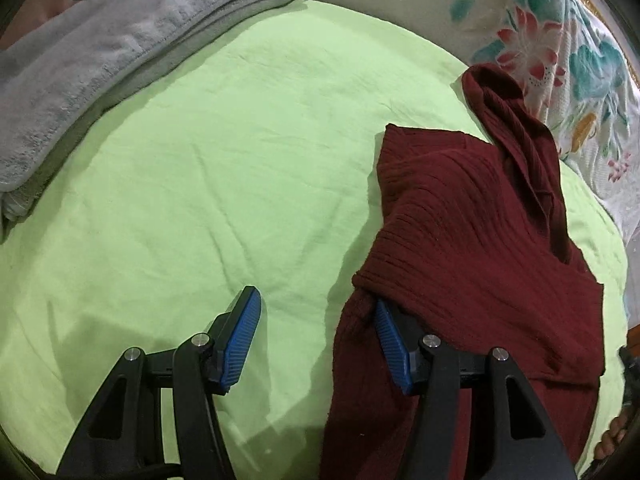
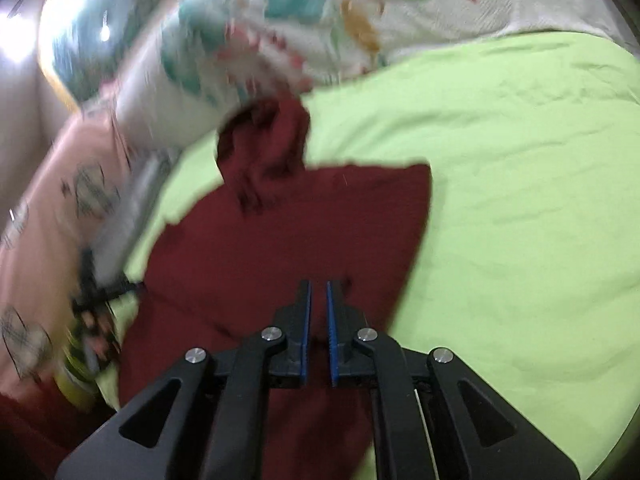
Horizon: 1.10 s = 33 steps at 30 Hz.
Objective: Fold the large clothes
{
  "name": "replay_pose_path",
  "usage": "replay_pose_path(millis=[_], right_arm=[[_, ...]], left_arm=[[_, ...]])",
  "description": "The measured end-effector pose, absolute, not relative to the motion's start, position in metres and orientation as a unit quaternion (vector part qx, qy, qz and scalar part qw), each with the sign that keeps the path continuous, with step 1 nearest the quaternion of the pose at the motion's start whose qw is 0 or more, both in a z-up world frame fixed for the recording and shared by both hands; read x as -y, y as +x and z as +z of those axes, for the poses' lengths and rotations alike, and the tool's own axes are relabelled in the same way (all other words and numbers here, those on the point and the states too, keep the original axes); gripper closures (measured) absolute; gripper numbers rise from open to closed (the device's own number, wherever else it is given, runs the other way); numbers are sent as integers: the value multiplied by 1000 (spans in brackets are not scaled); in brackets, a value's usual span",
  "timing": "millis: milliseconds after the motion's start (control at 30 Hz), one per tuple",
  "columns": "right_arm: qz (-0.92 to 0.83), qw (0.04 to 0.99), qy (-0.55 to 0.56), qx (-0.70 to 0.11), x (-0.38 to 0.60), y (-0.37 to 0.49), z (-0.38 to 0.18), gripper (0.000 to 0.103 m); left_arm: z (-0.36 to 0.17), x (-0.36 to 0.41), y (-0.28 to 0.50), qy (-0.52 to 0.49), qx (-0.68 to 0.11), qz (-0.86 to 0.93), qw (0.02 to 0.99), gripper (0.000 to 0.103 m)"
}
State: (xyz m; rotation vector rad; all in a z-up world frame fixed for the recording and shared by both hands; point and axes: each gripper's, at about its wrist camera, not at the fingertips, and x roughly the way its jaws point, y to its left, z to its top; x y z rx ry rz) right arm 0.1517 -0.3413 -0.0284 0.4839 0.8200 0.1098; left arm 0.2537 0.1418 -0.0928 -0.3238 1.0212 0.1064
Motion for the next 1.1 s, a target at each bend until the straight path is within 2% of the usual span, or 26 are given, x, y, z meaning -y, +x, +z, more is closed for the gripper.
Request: replay_pose_path(millis=[133, 267, 367, 400, 433, 600, 667, 767, 833, 867, 900, 967, 1033, 1100], right_arm=[[32, 881, 229, -413, 331, 170, -31, 94], [-4, 864, 162, -477, 309, 198, -50, 92], [5, 849, 157, -505, 299, 208, -65, 92], [14, 851, 158, -500, 296, 209, -62, 101], [17, 862, 155, -483, 295, 208, -53, 103], [-44, 905, 184, -381, 330, 195, -3, 103], [-78, 891, 195, -402, 345, 200, -13, 103], [-15, 875, 236, -423, 336, 202, -24, 102], [10, 875, 233, -424, 322, 200, -23, 79], [14, 875, 229, -425, 316, 200, -24, 47], [12, 878, 223, -424, 312, 199, -25, 26], [5, 885, 210, -415, 310, 194, -26, 26], [-16, 870, 205, -448, 314, 191, -39, 29], [-24, 855, 209, -473, 317, 195, -54, 41]], left_arm=[[-92, -137, 252, -151, -487, 54, 858, 44], [-94, -131, 253, -137, -493, 53, 857, 44], [-95, -129, 255, -130, -495, 53, 857, 44], [-95, -128, 255, -126, -496, 51, 858, 44], [-95, -128, 255, -124, -496, 51, 858, 44], [-96, -128, 257, -126, -497, 49, 857, 44], [-96, -128, 257, -126, -497, 49, 857, 44], [-95, -128, 254, -126, -491, 55, 860, 44], [-97, -134, 254, -144, -492, 55, 857, 44], [-99, -136, 254, -150, -494, 53, 855, 44], [-98, -136, 254, -149, -495, 52, 855, 44], [-97, -132, 255, -133, -498, 51, 856, 44], [-97, -129, 255, -124, -499, 50, 856, 44], [-97, -129, 257, -125, -500, 49, 856, 44]])
